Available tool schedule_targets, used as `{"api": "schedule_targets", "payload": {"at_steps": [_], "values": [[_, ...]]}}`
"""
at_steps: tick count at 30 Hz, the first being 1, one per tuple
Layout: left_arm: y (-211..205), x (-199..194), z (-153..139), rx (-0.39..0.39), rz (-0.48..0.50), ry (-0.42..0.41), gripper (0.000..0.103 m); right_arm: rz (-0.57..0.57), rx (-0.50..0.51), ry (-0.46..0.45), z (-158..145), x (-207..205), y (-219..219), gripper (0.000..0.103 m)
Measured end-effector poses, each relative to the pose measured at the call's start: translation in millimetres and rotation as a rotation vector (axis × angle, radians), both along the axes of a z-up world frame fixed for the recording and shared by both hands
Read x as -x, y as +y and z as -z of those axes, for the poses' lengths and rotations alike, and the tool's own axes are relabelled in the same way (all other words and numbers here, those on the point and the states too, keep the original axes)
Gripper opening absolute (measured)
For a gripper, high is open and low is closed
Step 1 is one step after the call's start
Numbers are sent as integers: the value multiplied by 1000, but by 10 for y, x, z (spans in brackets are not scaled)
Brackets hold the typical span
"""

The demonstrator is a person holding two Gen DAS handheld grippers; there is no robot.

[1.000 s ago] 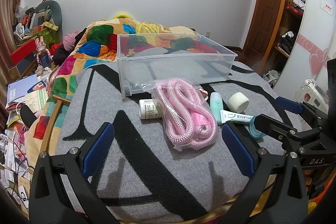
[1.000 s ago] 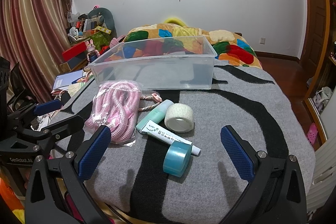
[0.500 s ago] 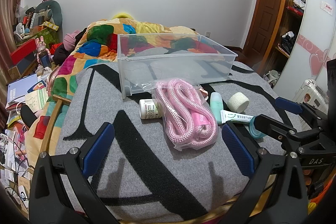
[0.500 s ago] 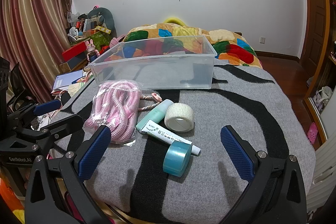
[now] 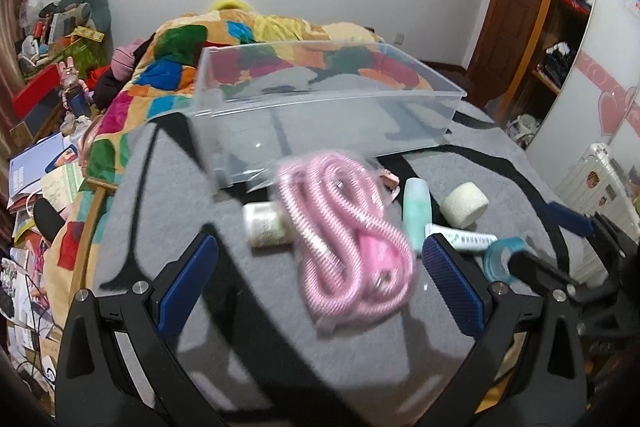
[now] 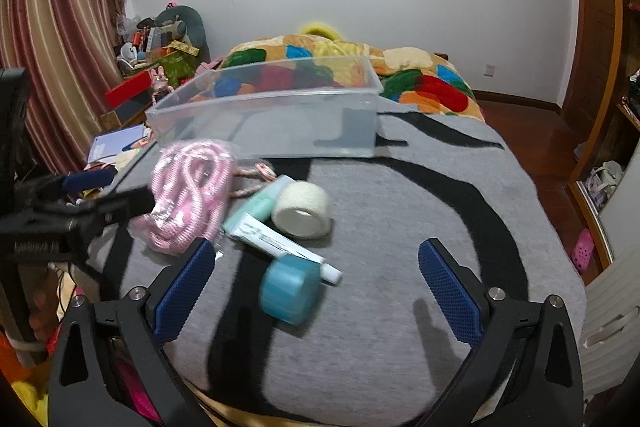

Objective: Organize objects
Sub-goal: 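Grasp the bagged pink rope with the left gripper while the right grasps the teal tape roll, then carry the pink rope and teal tape into the clear box and release both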

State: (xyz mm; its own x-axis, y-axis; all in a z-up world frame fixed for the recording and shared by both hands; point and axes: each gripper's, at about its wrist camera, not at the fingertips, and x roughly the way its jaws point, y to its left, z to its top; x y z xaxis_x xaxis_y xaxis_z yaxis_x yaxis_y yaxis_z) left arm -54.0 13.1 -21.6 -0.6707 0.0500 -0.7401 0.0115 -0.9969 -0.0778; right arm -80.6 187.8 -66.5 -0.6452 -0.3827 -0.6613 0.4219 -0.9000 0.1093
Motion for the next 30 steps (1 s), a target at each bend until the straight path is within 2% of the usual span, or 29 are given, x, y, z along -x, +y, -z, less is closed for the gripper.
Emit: {"api": "schedule_targets", "payload": {"at_steps": [8,12,15,16,19,20,26,30], "values": [[117,316,267,18,-32,-92,103,-27,75,-93,140,117,135,69],[52,363,386,-33,-53,-122,103,-72,90,-120,206,115,60,54],[66,336,427,-42,-55,-111,101,-92,88,-140,264,119,7,41],[73,312,419,-42,-49,-104,95,-90,80,-131,267,106,-5,36],[159,245,384,-36,5,-81,64,-97,86,-131,250,99,6,20],[190,220,373,-23,18,-76,62,-95,87,-132,247,99,14,17],[150,71,306,-35,61,-68,52,-84,80,-95,165,65,48,16],[107,-69,207,-30,72,-40,51,-73,84,-66,58,69,88,16]]}}
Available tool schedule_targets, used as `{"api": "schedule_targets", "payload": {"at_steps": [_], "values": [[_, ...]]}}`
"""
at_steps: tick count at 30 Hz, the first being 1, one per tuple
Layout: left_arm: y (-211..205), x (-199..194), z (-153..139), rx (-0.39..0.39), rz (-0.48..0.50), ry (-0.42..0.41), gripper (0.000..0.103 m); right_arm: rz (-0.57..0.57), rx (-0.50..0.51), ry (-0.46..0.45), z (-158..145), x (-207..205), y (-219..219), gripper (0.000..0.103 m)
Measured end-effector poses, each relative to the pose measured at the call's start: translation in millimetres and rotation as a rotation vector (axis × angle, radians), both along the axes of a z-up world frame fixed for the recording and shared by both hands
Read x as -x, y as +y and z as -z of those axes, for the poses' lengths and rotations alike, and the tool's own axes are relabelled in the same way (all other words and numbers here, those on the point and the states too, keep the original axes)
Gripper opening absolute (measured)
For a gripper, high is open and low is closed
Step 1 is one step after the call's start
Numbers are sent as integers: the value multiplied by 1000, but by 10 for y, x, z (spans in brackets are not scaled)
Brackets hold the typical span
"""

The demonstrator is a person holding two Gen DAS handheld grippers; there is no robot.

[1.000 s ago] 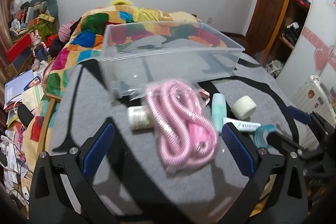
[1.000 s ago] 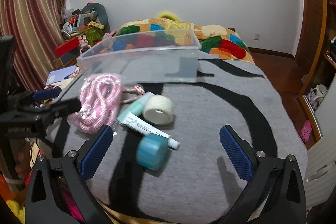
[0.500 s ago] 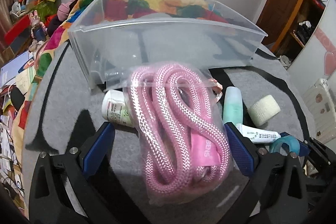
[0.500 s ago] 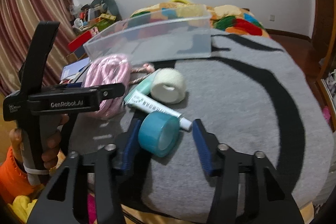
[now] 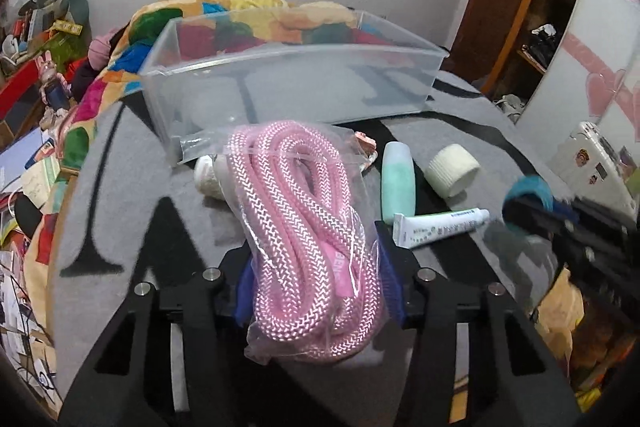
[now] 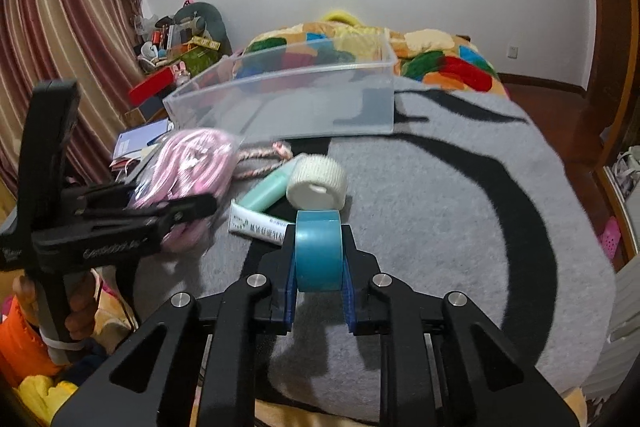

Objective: Organize objects
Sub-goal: 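Carry the pink rope and teal tape into the clear box and release both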

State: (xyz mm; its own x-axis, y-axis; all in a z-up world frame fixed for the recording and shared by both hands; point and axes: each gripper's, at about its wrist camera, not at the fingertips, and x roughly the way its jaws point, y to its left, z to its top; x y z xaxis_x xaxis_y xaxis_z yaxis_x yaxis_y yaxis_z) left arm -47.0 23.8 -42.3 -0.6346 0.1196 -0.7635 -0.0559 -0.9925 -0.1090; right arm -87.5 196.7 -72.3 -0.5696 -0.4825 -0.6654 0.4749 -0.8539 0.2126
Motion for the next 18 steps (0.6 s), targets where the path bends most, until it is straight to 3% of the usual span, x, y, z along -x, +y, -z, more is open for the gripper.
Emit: {"api": "schedule_targets", "payload": {"at_steps": [7,13,16,18], "values": [[-150,-159,-349,-25,-5,97,49,11,1,39,-200,176,-24,16],[-307,-59,-624,-50,-27,161,48,13,17,69,-422,458,-95,16],[-392,85,-741,-63,-28,179,21,10,26,80,-537,634,-165,16],[-426,225,-755,-87,-24,161,21,13,19,90,-594,726,-228,16]]}}
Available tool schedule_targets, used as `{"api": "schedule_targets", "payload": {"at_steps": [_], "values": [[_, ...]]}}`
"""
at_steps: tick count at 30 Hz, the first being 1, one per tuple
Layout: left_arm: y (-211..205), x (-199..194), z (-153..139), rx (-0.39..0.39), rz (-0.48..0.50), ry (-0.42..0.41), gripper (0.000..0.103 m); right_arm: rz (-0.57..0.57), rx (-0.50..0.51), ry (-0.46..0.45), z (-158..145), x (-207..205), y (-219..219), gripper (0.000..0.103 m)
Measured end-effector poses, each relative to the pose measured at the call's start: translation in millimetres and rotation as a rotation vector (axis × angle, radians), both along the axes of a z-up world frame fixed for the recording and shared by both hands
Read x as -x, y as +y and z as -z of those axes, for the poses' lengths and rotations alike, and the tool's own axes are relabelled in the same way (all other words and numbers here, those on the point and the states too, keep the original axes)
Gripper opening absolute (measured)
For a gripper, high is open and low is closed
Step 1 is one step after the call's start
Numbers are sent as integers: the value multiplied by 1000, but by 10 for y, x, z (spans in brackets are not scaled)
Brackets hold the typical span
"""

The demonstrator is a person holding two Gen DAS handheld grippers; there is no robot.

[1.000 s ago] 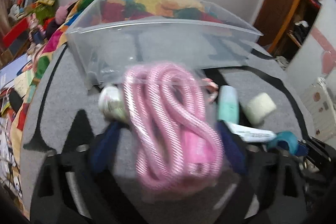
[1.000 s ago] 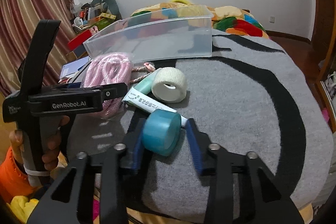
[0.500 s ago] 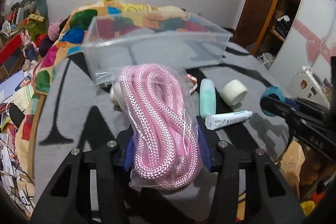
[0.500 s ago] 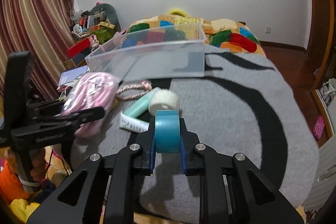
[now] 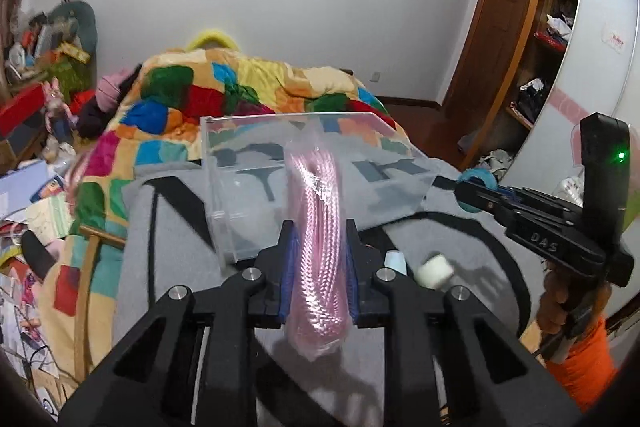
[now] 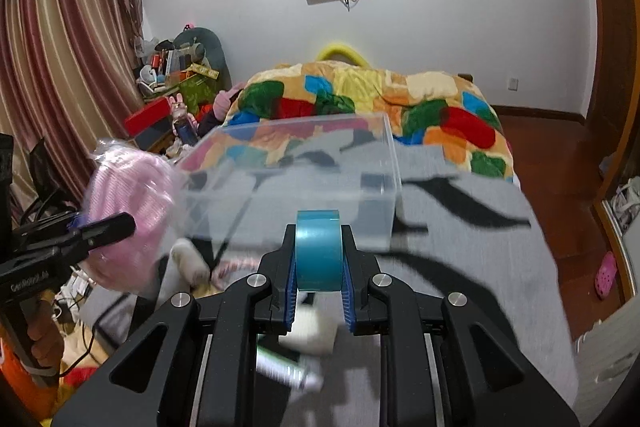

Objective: Organize objects
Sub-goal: 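Carry the pink rope and teal tape into the clear box and release both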

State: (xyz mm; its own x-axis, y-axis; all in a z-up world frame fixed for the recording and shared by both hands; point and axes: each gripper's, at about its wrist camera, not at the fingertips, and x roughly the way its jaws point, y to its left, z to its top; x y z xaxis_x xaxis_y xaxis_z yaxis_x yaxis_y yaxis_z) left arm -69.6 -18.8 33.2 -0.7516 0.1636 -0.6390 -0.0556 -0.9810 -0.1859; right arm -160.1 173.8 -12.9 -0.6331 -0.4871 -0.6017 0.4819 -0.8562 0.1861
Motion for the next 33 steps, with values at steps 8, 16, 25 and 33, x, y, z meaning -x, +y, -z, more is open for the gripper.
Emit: {"api": "schedule_targets", "payload": {"at_steps": [8,16,25,33], "values": [[-42,228,-42,-23,19,-2,18,7,-13,-5,-78,391,-198,16],[-142,340,-336,-74,10,41,18,-3,-38,7,-141,565,-340,16],[-453,945,-329,-90,-117,11,18,-17,-98,-88,75,930,-525,16],[-494,1189,23,-68,-132,-82,18,-51,-160,-127,253,946,-653,16]]}}
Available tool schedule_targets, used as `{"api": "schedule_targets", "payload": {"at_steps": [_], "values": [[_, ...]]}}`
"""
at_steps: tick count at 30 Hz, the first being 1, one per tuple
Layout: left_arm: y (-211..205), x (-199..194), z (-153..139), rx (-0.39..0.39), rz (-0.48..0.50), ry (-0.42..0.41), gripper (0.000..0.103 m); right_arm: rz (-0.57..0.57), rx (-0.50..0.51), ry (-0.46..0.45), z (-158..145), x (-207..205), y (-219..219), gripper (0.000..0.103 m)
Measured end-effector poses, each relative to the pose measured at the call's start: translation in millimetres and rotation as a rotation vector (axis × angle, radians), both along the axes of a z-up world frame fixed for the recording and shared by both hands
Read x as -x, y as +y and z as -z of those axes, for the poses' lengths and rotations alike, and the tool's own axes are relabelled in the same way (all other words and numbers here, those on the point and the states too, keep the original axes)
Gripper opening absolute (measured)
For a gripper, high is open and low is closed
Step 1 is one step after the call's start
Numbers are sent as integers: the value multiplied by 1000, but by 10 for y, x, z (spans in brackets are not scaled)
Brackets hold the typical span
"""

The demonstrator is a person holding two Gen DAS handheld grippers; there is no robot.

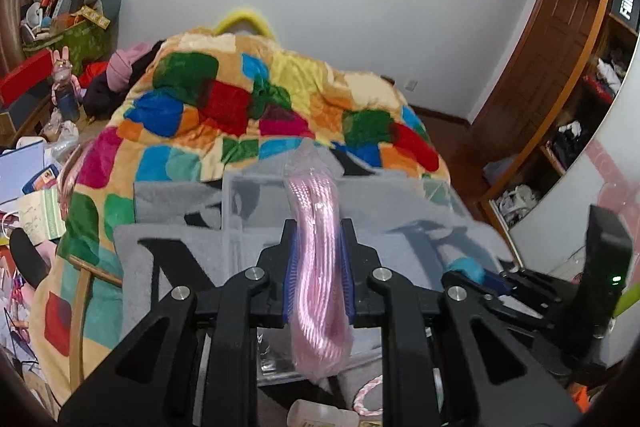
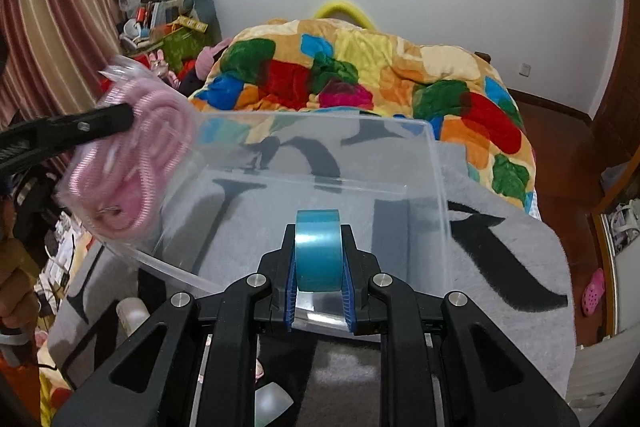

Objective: Organize objects
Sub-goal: 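Carry the pink rope and teal tape into the clear box and release both, then grasp the white pill bottle with the left gripper while the right grasps the white tape roll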

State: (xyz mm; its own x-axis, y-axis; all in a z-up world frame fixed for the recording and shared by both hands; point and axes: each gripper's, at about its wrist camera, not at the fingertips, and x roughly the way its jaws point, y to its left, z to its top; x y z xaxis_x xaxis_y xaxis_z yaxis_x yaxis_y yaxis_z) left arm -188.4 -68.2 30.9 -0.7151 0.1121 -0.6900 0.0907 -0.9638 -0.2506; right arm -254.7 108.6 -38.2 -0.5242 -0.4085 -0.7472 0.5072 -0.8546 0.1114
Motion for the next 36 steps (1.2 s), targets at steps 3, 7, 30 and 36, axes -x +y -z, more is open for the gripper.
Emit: {"api": "schedule_targets", "payload": {"at_steps": [3,7,30,36], "values": [[43,-32,77,-13,33,-27,18,-19,-15,-3,10,-49,-26,27],[150,-119,86,25,62,-30,18,-22,-17,36,-57,-151,-11,42],[471,-978,534,165,192,-58,64,8,32,61,106,-993,491,48],[457,-940,821,95,206,-141,68,21,26,4,365,-1094,544,48]]}}
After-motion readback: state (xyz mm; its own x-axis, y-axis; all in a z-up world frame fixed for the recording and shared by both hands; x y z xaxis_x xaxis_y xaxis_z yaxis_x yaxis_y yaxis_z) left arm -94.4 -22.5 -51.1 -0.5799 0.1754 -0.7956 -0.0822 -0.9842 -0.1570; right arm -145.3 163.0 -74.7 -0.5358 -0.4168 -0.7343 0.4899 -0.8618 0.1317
